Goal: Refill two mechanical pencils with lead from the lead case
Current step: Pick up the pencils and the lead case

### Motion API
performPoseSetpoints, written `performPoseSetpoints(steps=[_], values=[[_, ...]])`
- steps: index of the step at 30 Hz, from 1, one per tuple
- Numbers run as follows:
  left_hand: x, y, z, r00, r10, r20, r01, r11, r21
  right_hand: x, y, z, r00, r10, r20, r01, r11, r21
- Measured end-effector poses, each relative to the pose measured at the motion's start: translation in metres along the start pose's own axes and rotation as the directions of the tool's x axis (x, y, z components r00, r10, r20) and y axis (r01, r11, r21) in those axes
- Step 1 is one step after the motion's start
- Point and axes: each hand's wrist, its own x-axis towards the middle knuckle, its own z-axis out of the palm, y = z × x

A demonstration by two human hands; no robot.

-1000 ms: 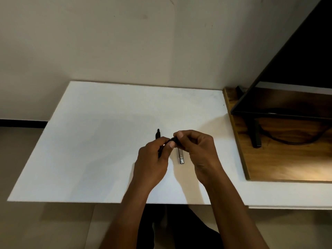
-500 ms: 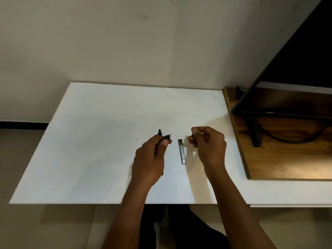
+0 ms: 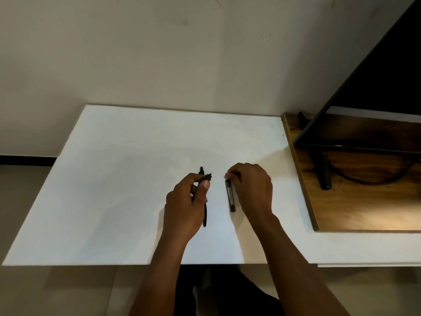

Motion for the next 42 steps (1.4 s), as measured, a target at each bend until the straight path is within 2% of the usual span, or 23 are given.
performPoseSetpoints(steps=[4, 7, 9, 10, 12, 15, 17, 21, 27, 33, 37, 39, 42], values=[[0.000, 0.000, 0.000, 1.000, -0.005, 0.011, 0.005, 1.000, -0.002, 0.000, 0.004, 0.000, 0.999, 0.041, 0.000, -0.041, 0.993, 0.107], [-0.001, 0.000, -0.001, 1.000, -0.008, 0.021, 0.008, 1.000, -0.009, 0.003, 0.000, -0.010, 0.988, 0.144, -0.050, -0.122, 0.944, 0.306], [0.000, 0.000, -0.002, 1.000, -0.011, 0.027, 0.011, 1.000, -0.015, 0.006, -0.004, -0.023, 0.952, 0.283, -0.120, -0.201, 0.869, 0.451], [0.000, 0.000, -0.002, 0.999, -0.014, 0.032, 0.014, 1.000, -0.016, 0.006, -0.005, -0.030, 0.933, 0.342, -0.112, -0.233, 0.812, 0.535], [0.000, 0.000, -0.001, 0.999, -0.019, 0.037, 0.019, 1.000, -0.015, 0.005, -0.011, -0.042, 0.935, 0.352, 0.046, -0.291, 0.686, 0.666], [0.000, 0.001, -0.001, 0.999, -0.014, 0.034, 0.014, 1.000, -0.002, -0.009, -0.021, -0.045, 0.918, 0.209, 0.337, -0.386, 0.664, 0.641], [0.000, 0.001, 0.000, 0.999, -0.009, 0.032, 0.008, 1.000, 0.013, -0.019, -0.025, -0.040, 0.889, 0.186, 0.418, -0.428, 0.659, 0.619], [-0.001, 0.004, 0.003, 0.999, -0.024, 0.040, 0.023, 1.000, 0.003, -0.021, -0.026, -0.034, 0.893, 0.219, 0.393, -0.437, 0.631, 0.641], [-0.001, 0.008, 0.008, 0.998, -0.038, 0.041, 0.037, 0.999, 0.022, -0.019, -0.014, -0.033, 0.836, 0.233, 0.496, -0.545, 0.451, 0.706], [-0.002, 0.008, 0.017, 0.999, -0.010, 0.041, 0.005, 0.994, 0.105, -0.022, -0.006, -0.028, 0.819, 0.309, 0.484, -0.573, 0.408, 0.711], [-0.001, 0.004, 0.020, 0.998, -0.047, 0.052, 0.043, 0.996, 0.072, -0.018, -0.005, -0.031, 0.802, 0.365, 0.473, -0.583, 0.304, 0.754], [-0.001, 0.003, 0.021, 0.996, -0.061, 0.060, 0.059, 0.998, 0.026, -0.016, 0.000, -0.035, 0.812, 0.423, 0.403, -0.554, 0.336, 0.762], [0.000, 0.001, 0.020, 0.997, -0.077, 0.017, 0.078, 0.996, -0.039, -0.012, 0.015, -0.036, 0.867, 0.479, 0.138, -0.455, 0.646, 0.613]])
